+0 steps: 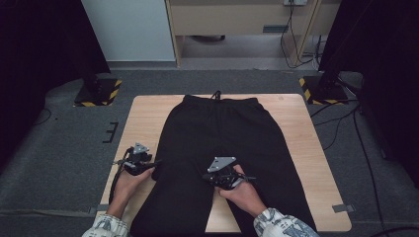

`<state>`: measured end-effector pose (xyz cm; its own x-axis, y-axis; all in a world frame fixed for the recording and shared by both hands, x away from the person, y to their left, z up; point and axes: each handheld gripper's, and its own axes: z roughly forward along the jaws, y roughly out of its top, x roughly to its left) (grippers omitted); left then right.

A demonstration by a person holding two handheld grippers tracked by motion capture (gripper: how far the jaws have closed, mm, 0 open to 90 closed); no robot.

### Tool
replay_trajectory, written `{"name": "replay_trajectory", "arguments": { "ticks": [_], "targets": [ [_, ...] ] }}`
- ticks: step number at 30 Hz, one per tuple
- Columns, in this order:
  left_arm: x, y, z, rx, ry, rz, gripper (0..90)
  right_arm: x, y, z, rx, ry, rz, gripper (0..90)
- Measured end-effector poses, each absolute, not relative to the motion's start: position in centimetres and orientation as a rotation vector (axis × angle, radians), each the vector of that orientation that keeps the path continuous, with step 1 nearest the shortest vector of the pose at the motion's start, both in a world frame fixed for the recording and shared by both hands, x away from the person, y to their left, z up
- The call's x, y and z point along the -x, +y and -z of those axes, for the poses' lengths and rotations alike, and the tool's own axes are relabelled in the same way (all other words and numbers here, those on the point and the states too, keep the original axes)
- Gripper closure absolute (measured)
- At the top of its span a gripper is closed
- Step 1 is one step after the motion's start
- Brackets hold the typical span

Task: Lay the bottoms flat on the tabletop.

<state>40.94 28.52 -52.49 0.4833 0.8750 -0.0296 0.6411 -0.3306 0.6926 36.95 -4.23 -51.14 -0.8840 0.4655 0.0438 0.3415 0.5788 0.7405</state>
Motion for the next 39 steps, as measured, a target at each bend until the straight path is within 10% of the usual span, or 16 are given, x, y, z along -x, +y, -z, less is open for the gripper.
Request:
{"name": "replay_trajectory", "arguments": {
  "ticks": [7, 15, 23, 30, 39],
  "targets": [
    [-41.2, 28.4, 52.3, -2.109, 1.228, -0.463, 87.0, -36.8, -4.2, 51.0, -0.678, 2.652, -1.194, 88.2],
    [-43.4, 28.5, 52.1, -2.132, 1.258, -0.539, 89.0, -36.0, -4.2, 50.9, -0.669, 2.661, -1.206, 88.3],
    [-44.9, 28.4, 52.1, -2.167, 1.241, -0.572, 87.2, -34.5, -3.6, 51.4, -0.657, 2.685, -1.217, 88.2],
    [-42.4, 28.8, 51.0, -2.067, 1.264, -0.589, 53.1, -33.5, -3.9, 51.1, -0.637, 2.703, -1.187, 87.6],
    [-35.4, 27.8, 51.2, -2.097, 1.174, -0.626, 48.7, -33.3, -5.4, 51.8, -0.646, 2.728, -1.169, 80.0]
  ]
}}
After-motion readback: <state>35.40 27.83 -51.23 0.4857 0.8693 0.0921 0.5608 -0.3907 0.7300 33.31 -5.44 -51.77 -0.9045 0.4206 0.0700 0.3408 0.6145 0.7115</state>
